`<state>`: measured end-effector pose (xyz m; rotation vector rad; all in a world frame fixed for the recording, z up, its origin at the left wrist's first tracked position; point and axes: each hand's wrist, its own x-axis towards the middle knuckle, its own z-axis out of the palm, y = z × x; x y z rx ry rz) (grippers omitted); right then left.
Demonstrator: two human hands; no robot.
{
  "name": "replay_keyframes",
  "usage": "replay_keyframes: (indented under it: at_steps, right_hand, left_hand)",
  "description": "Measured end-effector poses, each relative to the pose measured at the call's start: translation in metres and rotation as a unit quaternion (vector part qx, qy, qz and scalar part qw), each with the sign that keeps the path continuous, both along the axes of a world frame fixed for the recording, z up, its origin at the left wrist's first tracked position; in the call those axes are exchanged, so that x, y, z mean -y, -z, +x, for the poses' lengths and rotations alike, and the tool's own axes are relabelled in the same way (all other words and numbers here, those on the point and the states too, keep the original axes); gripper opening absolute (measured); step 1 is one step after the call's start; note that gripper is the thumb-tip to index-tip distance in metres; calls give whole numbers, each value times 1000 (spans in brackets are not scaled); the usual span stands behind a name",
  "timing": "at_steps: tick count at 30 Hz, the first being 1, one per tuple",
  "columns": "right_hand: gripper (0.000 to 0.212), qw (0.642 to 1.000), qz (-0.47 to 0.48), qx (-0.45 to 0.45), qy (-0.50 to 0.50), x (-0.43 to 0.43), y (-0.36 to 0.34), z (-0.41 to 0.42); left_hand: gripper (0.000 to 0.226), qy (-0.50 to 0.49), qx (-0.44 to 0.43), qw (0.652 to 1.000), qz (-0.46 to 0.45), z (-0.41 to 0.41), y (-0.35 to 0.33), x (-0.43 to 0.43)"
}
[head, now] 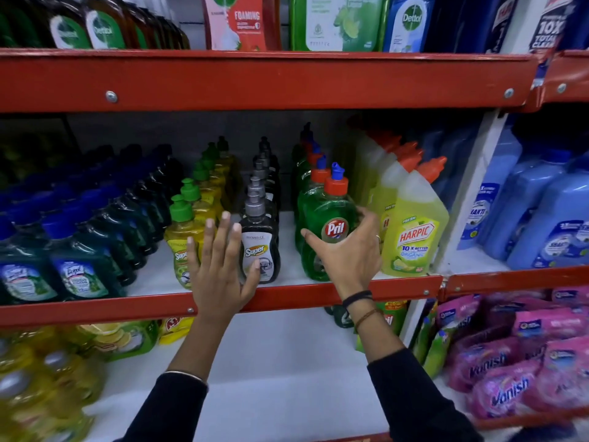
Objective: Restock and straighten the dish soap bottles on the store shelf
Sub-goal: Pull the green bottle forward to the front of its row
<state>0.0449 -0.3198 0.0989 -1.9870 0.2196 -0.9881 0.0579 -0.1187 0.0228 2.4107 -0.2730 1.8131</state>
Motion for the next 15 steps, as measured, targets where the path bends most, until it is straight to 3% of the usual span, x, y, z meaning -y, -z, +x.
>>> replay_keyframes:
  at_steps: [10, 13, 15]
  right_hand:
    - [95, 998, -47, -31, -34, -5, 10, -2]
    - [85, 986, 95, -22, -133, 4, 12, -11]
    - [78, 950, 227, -18, -215, 14, 15, -17]
  left_hand:
    - [63, 36, 0, 999, 6, -4, -1, 0]
    - [57, 141, -1, 989, -41, -13, -3, 10]
    - [53, 250, -18, 964, -83, -26, -7, 28]
